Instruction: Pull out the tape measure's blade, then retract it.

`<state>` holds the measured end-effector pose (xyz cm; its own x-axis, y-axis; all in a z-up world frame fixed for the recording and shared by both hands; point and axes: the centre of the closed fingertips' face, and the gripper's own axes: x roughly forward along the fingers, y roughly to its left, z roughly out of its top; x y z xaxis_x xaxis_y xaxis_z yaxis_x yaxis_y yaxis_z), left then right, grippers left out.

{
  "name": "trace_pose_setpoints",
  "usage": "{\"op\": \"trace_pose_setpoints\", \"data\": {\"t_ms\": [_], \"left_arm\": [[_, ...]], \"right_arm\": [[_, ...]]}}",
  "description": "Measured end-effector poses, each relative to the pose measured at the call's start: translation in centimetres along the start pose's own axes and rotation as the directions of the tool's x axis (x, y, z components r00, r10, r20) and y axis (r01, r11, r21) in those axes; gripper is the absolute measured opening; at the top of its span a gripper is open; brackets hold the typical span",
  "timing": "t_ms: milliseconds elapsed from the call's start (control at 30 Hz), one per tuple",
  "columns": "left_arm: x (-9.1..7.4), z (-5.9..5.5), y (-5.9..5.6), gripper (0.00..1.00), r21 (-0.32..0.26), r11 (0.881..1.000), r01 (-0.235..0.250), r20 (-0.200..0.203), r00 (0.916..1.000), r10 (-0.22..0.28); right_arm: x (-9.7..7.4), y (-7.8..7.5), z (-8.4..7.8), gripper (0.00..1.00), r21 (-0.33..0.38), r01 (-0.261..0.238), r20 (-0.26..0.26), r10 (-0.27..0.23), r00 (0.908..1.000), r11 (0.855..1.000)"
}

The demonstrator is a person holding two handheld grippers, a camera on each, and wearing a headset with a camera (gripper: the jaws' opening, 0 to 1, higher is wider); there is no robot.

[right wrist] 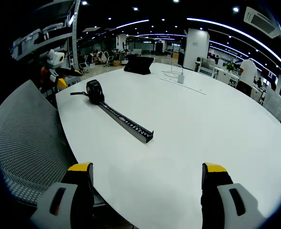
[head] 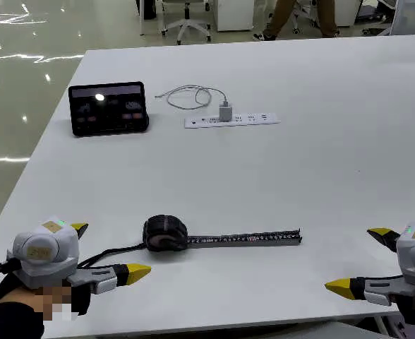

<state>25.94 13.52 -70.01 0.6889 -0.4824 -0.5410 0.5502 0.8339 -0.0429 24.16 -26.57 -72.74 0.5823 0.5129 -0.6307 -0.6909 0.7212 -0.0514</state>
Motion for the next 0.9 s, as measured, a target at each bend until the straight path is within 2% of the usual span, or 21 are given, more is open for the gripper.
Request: {"op": "trace_pose_setpoints", "data": {"t_ms": [233, 300, 333, 400, 467, 567, 733, 800, 900], "left_arm": [[0.0, -0.5, -0.2, 1.0, -0.006, 1.0, -0.001, -0.009, 1.0, 0.001], [0.1, -1.0, -0.2, 1.0, -0.008, 1.0, 0.0, -0.014, 0.9999, 0.0], [0.2, -1.6, -0.2, 1.0, -0.008, 1.0, -0.001, -0.029, 0.9996, 0.0], [0.5, -2.3, 0.0, 1.0, -0.018, 1.0, 0.0, -0.038, 0.9993, 0.0], [0.4, -2.1, -0.2, 1.0, -0.02, 1.0, 0.001, -0.038, 0.9993, -0.002], [0.5, -1.3, -1.1, 1.0, -0.03, 0.998, 0.052, -0.029, 0.9982, -0.053], [1.2, 0.3, -0.9, 1.0, -0.016, 0.999, 0.034, -0.029, 0.999, -0.035], [2.0, 0.1, -0.3, 1.0, -0.015, 1.0, 0.011, -0.049, 0.9987, -0.012], [2.7, 1.1, -0.6, 1.0, -0.017, 1.0, 0.004, -0.038, 0.9992, -0.005]], "right_arm": [[-0.2, 0.3, -0.3, 0.92, 0.003, 0.004, -0.011, -0.004, 0.9999, 1.0], [-0.1, 0.2, -0.3, 0.96, -0.029, 0.019, -0.007, -0.019, 0.9998, 0.999], [0.0, 0.2, -0.5, 0.98, -0.036, 0.019, -0.011, -0.019, 0.9998, 0.999], [0.1, 0.0, -0.6, 1.0, -0.033, 0.018, -0.012, -0.019, 0.9997, 0.999], [0.0, 0.0, -0.5, 1.0, -0.033, 0.018, -0.01, -0.018, 0.9998, 0.999], [-0.2, 0.1, -0.2, 1.0, -0.033, 0.013, -0.005, -0.013, 0.9999, 0.999], [-0.3, 0.1, -0.1, 1.0, -0.06, 0.006, -0.009, -0.006, 0.9999, 0.998], [-0.4, 0.2, 0.2, 1.0, -0.06, 0.002, -0.006, -0.003, 1.0, 0.998], [-0.5, 0.3, 0.5, 1.0, -0.056, -0.003, -0.003, 0.002, 1.0, 0.998]]}}
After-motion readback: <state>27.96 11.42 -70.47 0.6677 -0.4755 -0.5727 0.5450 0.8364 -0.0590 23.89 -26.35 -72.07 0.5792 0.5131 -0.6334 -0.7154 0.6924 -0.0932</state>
